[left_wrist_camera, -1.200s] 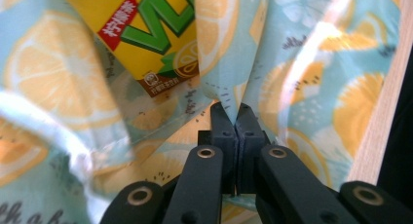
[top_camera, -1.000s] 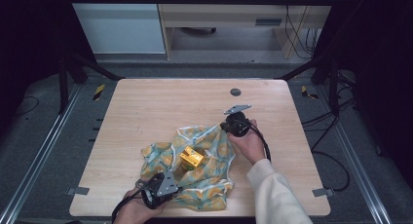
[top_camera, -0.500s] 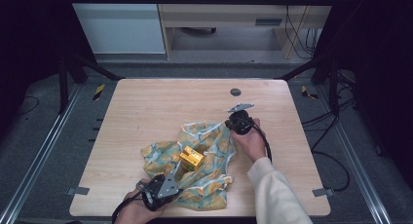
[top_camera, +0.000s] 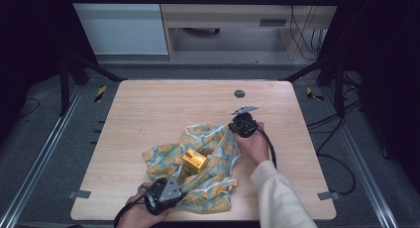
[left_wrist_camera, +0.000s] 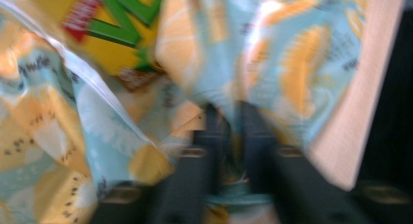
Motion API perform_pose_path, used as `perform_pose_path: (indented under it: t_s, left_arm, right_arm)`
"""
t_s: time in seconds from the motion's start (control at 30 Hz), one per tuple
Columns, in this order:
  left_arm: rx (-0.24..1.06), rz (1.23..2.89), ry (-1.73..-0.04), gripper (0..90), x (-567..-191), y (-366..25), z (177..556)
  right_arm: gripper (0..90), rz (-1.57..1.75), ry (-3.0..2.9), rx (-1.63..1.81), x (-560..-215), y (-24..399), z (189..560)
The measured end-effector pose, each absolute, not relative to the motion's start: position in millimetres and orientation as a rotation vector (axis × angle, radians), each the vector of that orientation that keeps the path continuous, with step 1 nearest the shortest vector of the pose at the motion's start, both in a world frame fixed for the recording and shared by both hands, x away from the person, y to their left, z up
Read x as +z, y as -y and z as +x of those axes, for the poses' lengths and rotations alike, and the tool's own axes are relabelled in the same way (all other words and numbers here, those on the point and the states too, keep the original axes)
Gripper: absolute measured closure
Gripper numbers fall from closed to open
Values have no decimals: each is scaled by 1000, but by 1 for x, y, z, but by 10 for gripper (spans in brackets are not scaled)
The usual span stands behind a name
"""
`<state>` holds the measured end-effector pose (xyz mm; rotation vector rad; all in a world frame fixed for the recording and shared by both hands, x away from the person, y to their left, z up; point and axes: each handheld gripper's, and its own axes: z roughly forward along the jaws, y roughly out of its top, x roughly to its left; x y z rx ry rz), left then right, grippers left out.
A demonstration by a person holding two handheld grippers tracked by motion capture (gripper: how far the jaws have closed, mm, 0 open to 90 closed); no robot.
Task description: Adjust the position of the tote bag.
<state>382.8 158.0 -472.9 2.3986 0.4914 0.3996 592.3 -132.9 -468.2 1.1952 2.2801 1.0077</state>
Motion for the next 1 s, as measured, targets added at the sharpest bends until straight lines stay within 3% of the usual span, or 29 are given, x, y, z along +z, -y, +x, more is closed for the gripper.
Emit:
perform_pose_path:
  t_s: [0.03, 0.17, 0.33, 0.57, 0.7, 1.0]
  left_arm:
    - [400, 2371, -519, 660, -469, -160, 383]
    - [418, 2241, -561, 522, -457, -167, 380]
    - [509, 2117, -622, 467, -435, -180, 379]
    - [679, 2107, -789, 472, -428, -187, 407]
    - [632, 2201, -825, 457, -444, -182, 424]
    - [659, 2359, -879, 480, -473, -186, 437]
  right_arm:
    - [772, 1192, -2272, 1018, -466, 133, 590]
    - [532, 1159, -2239, 1047, -446, 133, 573]
    - [369, 1099, -2215, 1085, -427, 135, 541]
    - [306, 1068, -2243, 1083, -434, 133, 509]
    - [273, 1101, -2239, 1114, -441, 128, 501]
    - [265, 1049, -2372, 969, -471, 114, 485]
